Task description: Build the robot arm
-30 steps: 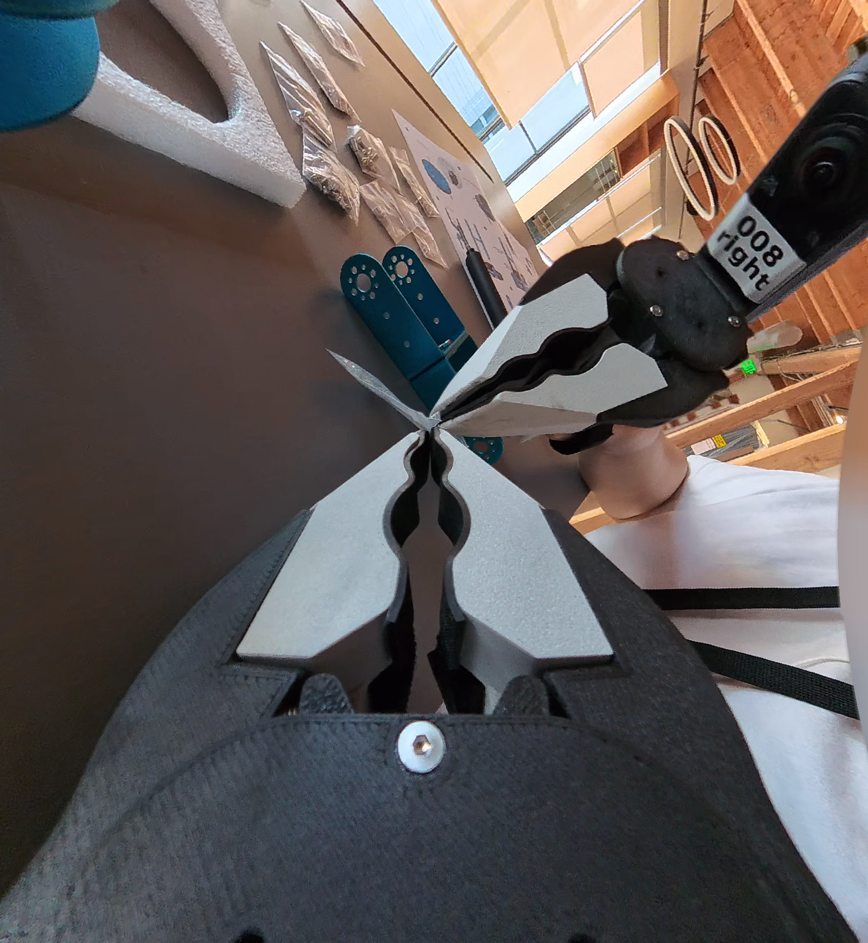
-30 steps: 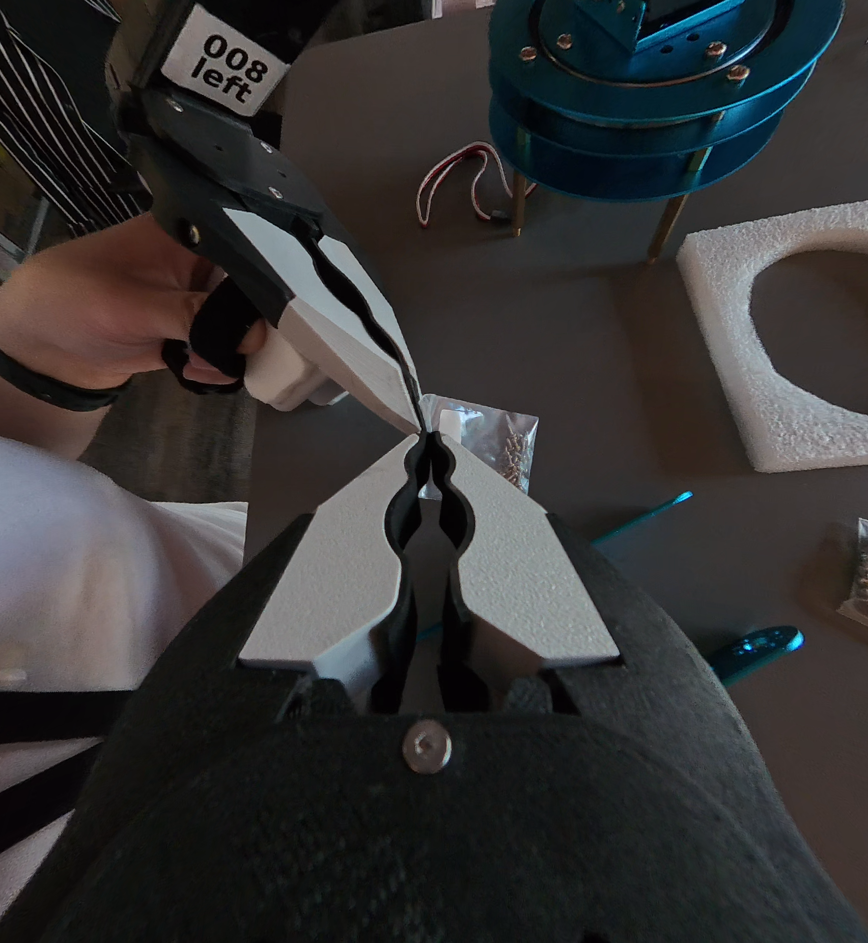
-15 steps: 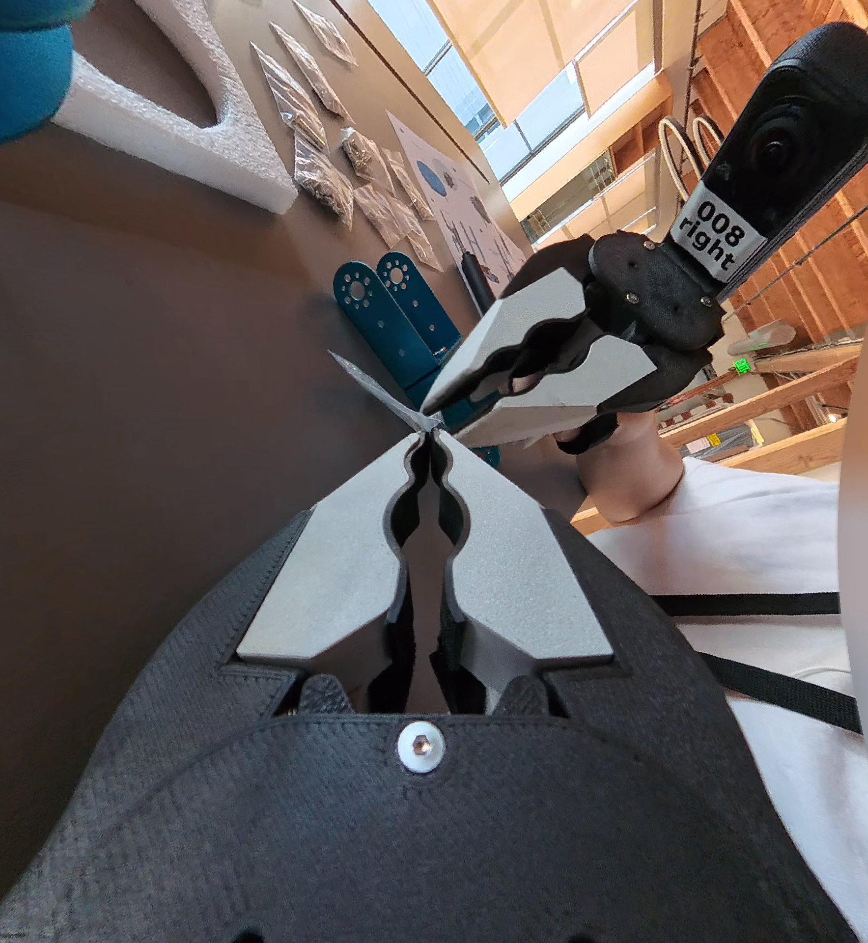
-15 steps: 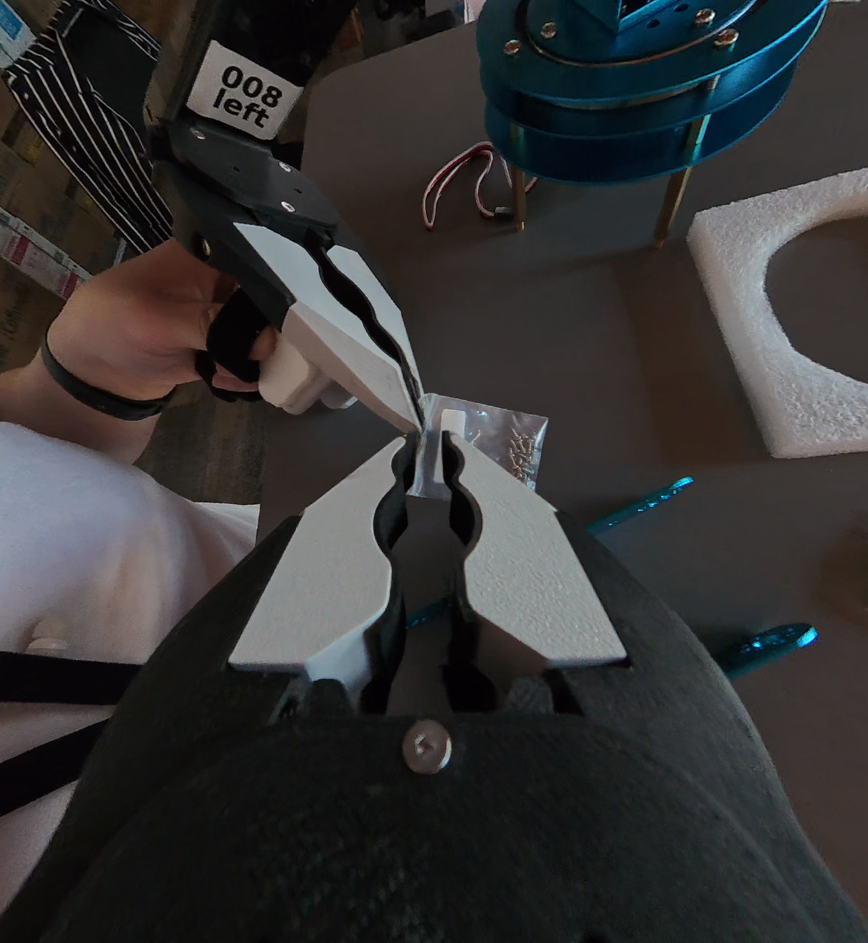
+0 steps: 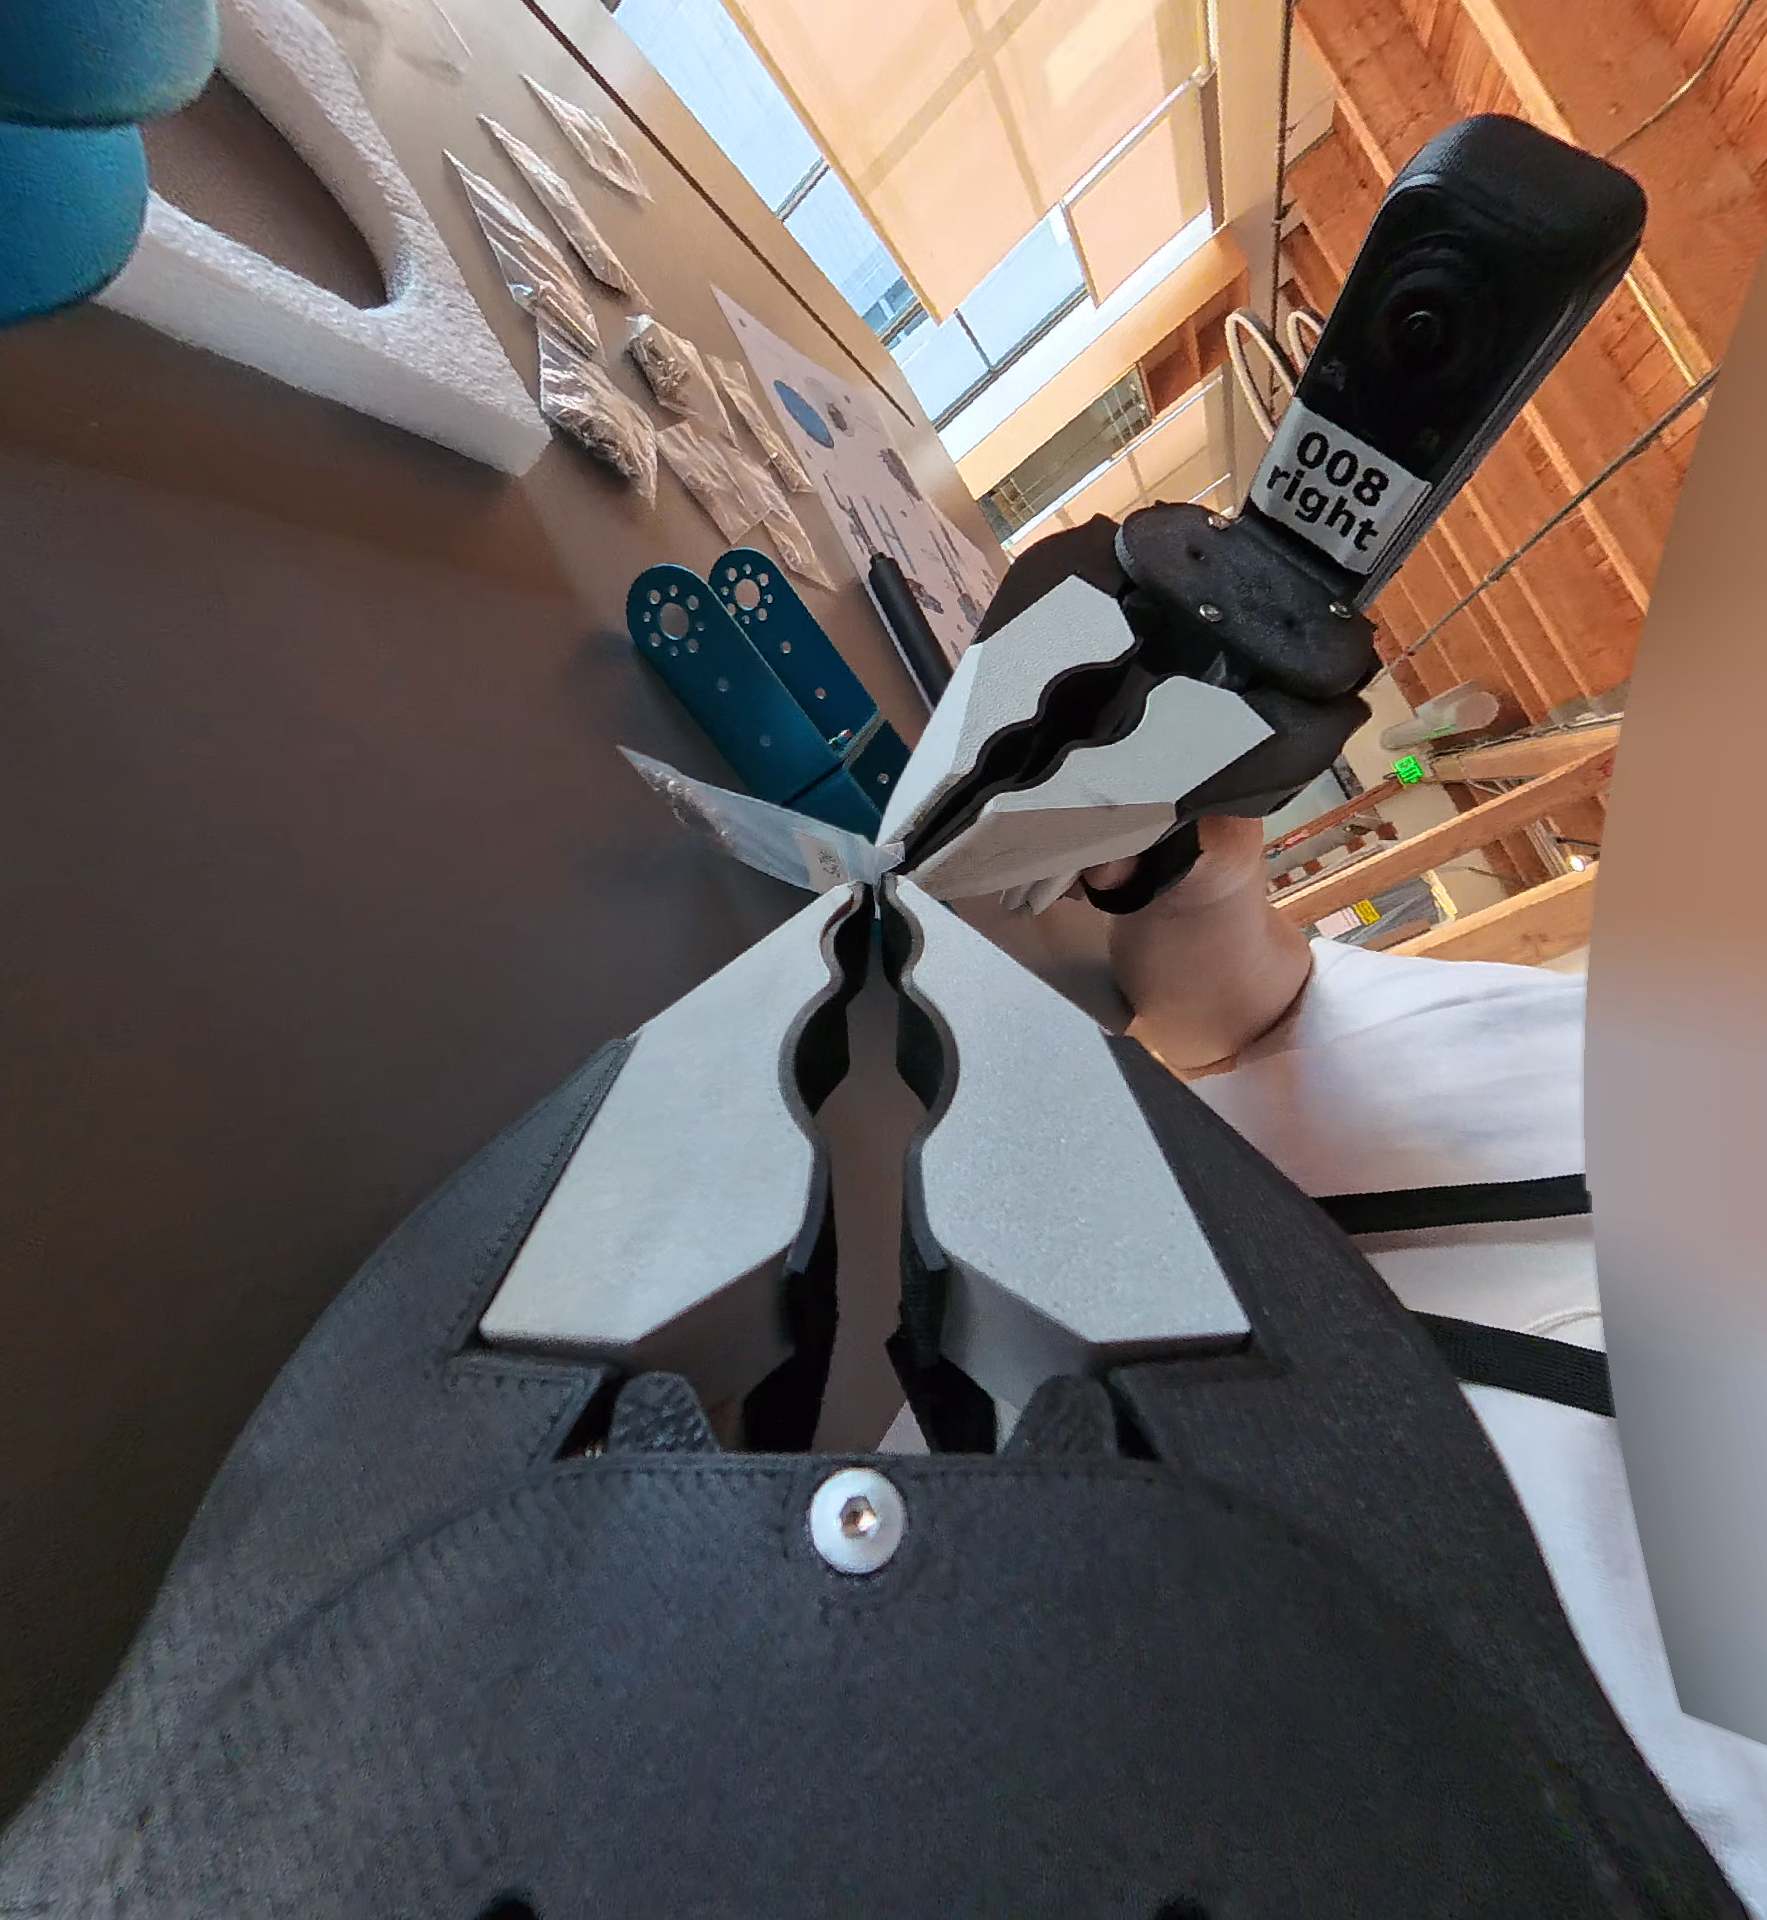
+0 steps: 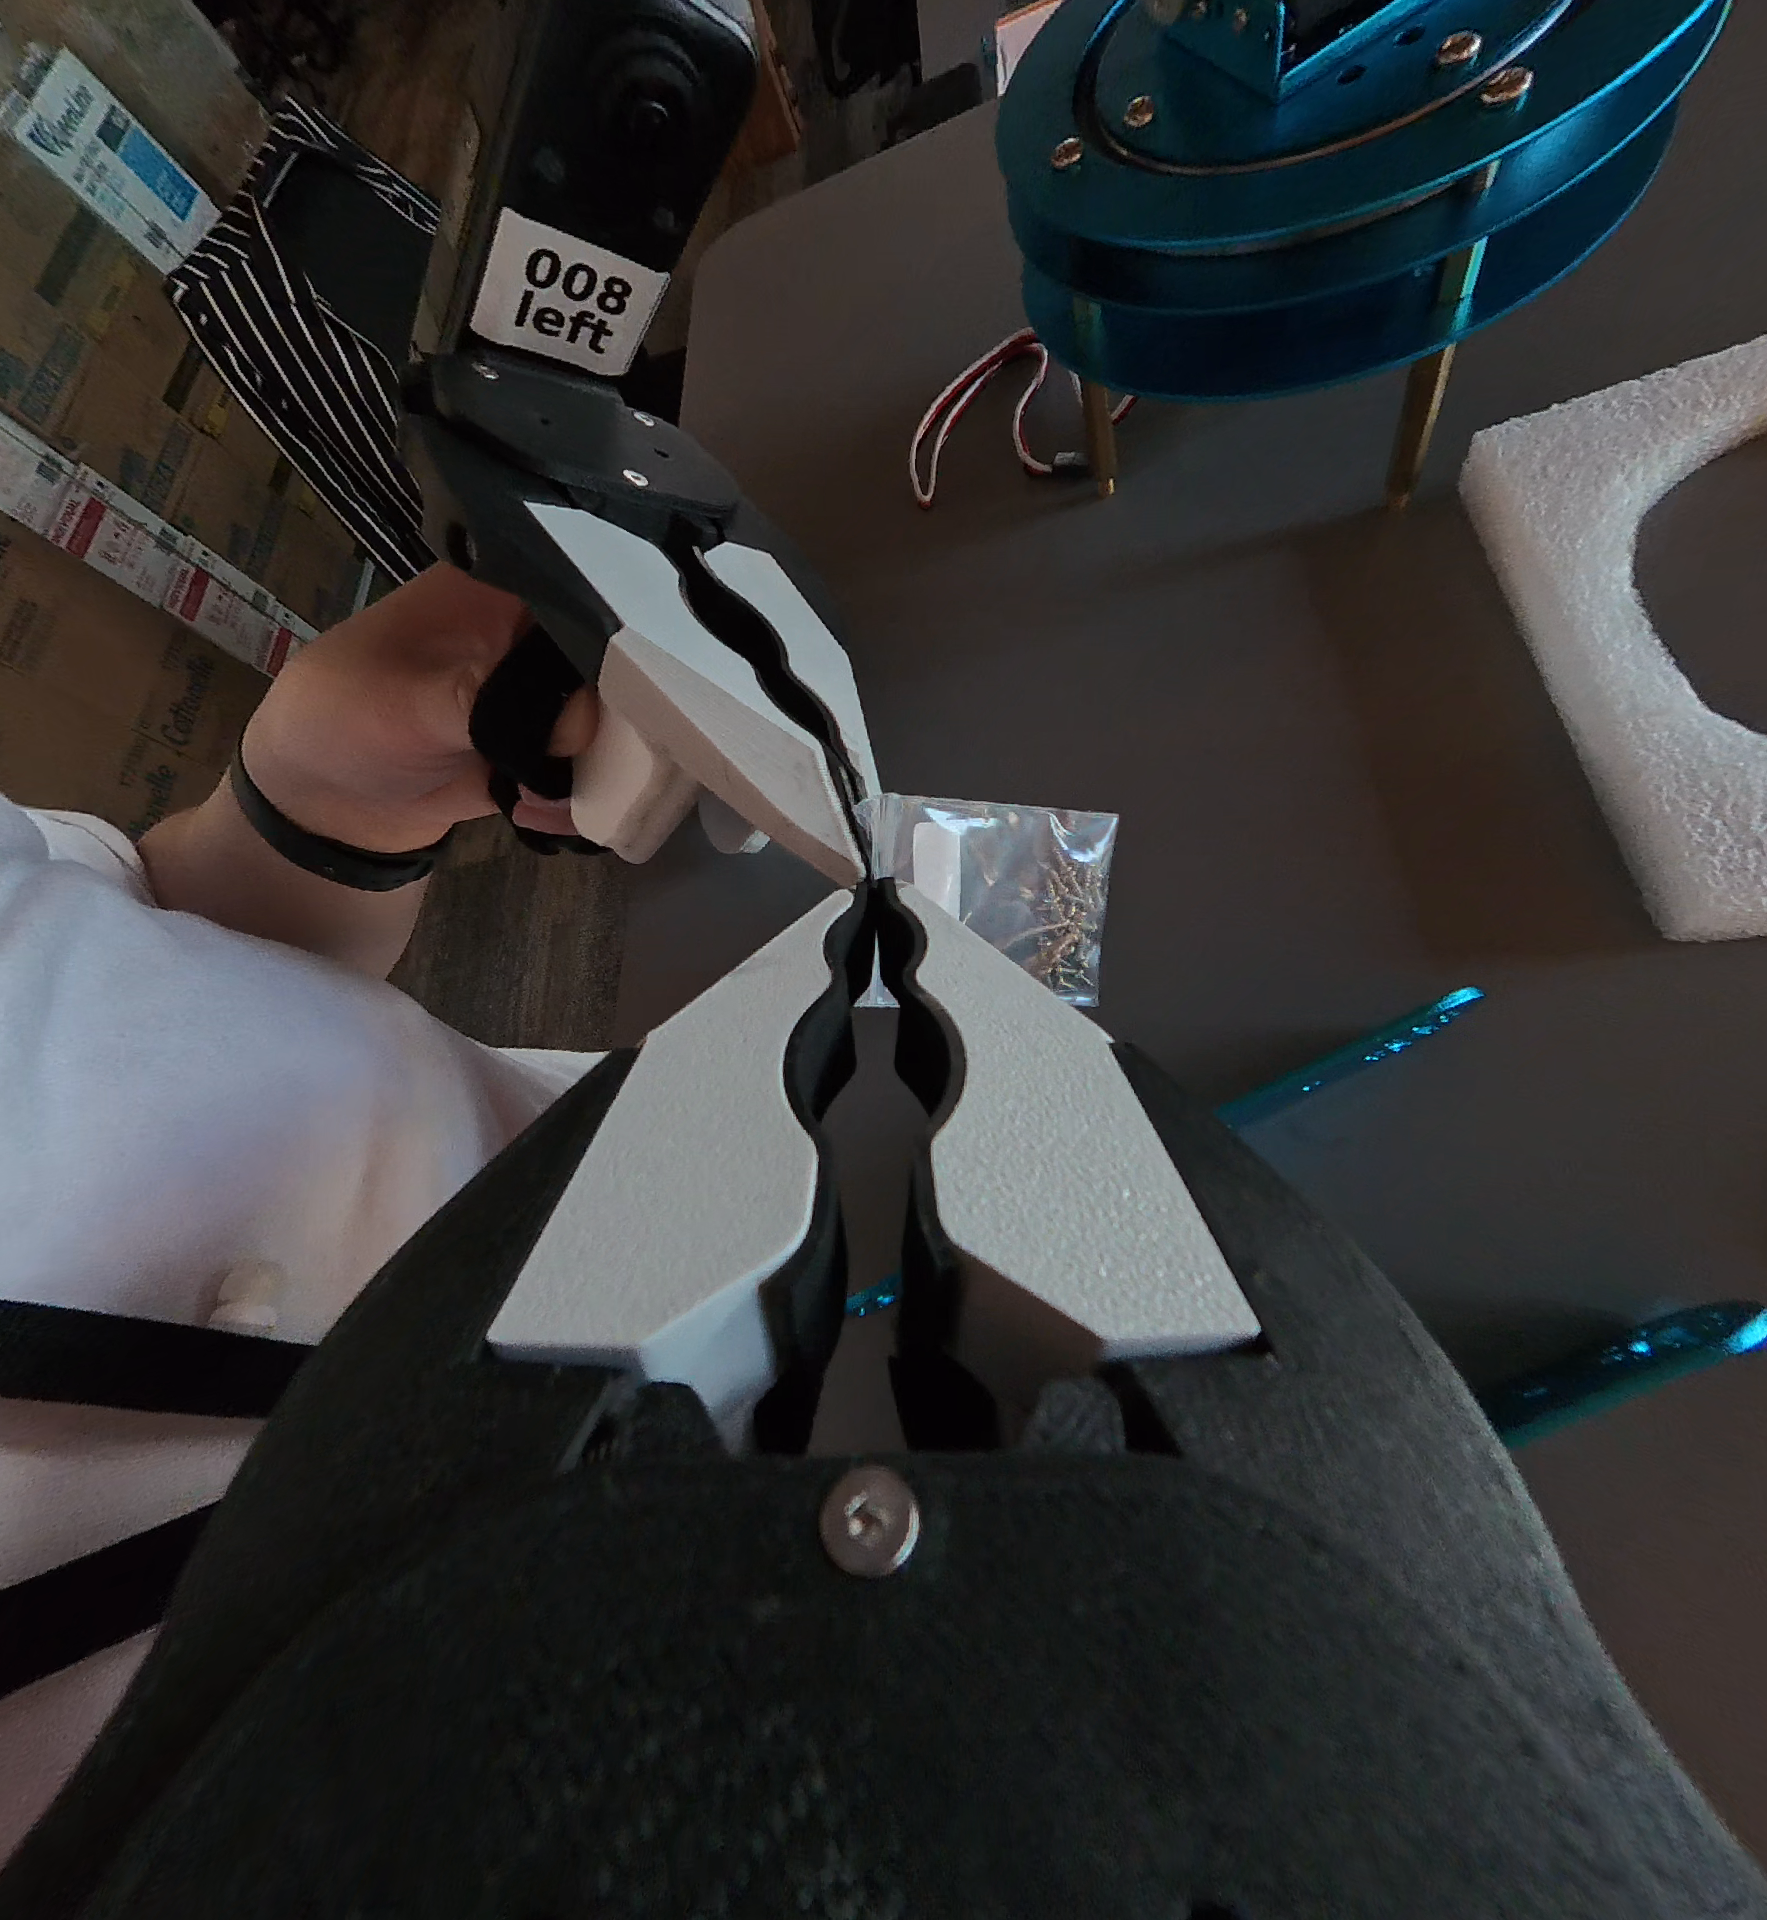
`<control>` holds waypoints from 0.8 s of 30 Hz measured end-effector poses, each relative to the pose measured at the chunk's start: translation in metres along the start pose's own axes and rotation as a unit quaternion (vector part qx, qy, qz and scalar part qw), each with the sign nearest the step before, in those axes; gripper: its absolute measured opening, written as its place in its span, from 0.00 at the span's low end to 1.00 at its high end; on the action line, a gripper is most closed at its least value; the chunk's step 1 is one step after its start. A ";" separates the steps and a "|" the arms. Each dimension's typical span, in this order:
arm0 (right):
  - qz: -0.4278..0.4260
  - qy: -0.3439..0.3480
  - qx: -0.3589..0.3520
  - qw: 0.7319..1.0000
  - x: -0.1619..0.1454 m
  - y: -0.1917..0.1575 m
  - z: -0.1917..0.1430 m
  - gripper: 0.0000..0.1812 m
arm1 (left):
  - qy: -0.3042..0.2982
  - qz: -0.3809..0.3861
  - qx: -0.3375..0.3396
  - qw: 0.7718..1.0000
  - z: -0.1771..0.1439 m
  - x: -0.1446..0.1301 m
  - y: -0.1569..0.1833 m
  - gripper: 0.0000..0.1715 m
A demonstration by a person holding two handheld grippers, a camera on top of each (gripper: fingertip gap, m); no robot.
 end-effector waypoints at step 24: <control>-0.038 -0.003 -0.100 0.994 0.003 -0.002 0.007 0.00 | 0.043 -0.006 0.055 0.998 -0.001 0.001 -0.006 0.00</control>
Point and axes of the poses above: each gripper's, where its closed fingertips meet, z out along the fingers, x out of its top, y = z × x across the jaws, the point moved 8 cm from there along -z, back along the fingers, and after that the axes turned 9 degrees about -z, right-handed, at the moved point
